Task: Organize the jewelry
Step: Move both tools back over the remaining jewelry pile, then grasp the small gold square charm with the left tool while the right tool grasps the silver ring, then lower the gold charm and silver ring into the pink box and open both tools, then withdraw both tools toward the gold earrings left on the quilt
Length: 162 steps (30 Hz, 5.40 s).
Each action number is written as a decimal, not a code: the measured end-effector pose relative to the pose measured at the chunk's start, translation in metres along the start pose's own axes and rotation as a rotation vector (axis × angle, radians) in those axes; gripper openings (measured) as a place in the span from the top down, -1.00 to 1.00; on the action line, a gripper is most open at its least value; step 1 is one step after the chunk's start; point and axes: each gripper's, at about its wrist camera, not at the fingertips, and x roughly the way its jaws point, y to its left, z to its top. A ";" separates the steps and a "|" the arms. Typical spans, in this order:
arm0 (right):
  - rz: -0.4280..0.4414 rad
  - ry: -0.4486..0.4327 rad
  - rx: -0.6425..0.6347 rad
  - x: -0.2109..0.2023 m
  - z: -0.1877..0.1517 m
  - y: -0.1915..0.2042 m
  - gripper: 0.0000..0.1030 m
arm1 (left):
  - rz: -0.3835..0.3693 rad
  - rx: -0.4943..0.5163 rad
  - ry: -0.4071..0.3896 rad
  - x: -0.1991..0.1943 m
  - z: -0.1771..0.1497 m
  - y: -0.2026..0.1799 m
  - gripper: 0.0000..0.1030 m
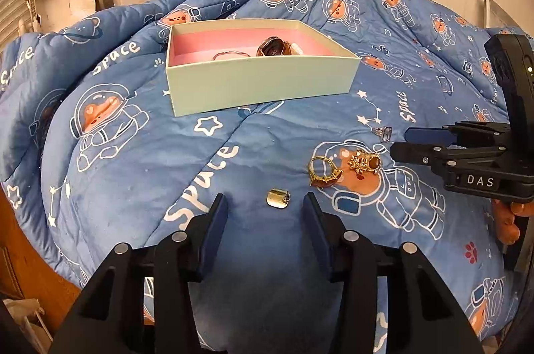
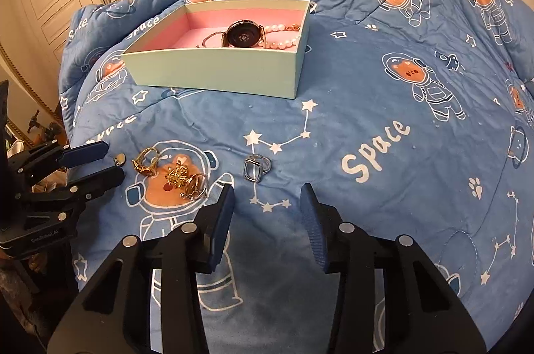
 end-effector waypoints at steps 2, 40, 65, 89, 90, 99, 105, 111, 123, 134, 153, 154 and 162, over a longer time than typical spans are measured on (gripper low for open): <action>0.000 0.002 -0.004 0.003 0.001 0.002 0.29 | 0.003 0.003 -0.003 0.001 0.001 -0.001 0.20; 0.126 -0.049 -0.003 -0.021 0.031 0.018 0.63 | -0.118 -0.111 -0.037 -0.021 0.030 0.007 0.74; 0.175 -0.055 -0.070 0.016 0.165 0.018 0.63 | -0.031 -0.074 0.045 0.044 0.164 0.050 0.74; 0.072 0.127 0.052 0.116 0.216 0.006 0.63 | 0.025 0.008 0.179 0.112 0.177 0.045 0.74; 0.068 0.131 0.050 0.118 0.215 0.006 0.63 | 0.025 0.010 0.180 0.113 0.177 0.044 0.74; 0.041 0.142 0.033 0.131 0.212 0.009 0.63 | 0.016 0.011 0.178 0.111 0.176 0.044 0.72; 0.034 0.142 0.011 0.131 0.213 0.011 0.62 | 0.012 0.023 0.160 0.102 0.173 0.041 0.43; 0.051 0.107 -0.005 0.119 0.216 0.017 0.12 | 0.028 0.068 0.111 0.080 0.169 0.033 -0.04; 0.105 0.000 0.015 0.057 0.191 0.003 -0.01 | 0.028 0.045 -0.016 0.012 0.134 0.033 -0.58; 0.139 -0.043 -0.011 -0.001 0.113 -0.001 -0.01 | 0.014 0.017 -0.004 -0.013 0.065 0.025 -0.65; 0.179 -0.032 -0.298 -0.020 0.009 0.034 0.08 | -0.074 0.029 0.029 -0.011 0.006 -0.017 -0.32; 0.179 -0.027 -0.313 -0.017 0.007 0.036 0.11 | -0.076 0.027 0.030 -0.010 0.005 -0.017 -0.27; 0.174 -0.005 -0.341 -0.001 0.004 0.038 0.31 | -0.082 0.006 0.041 -0.001 0.005 -0.017 -0.07</action>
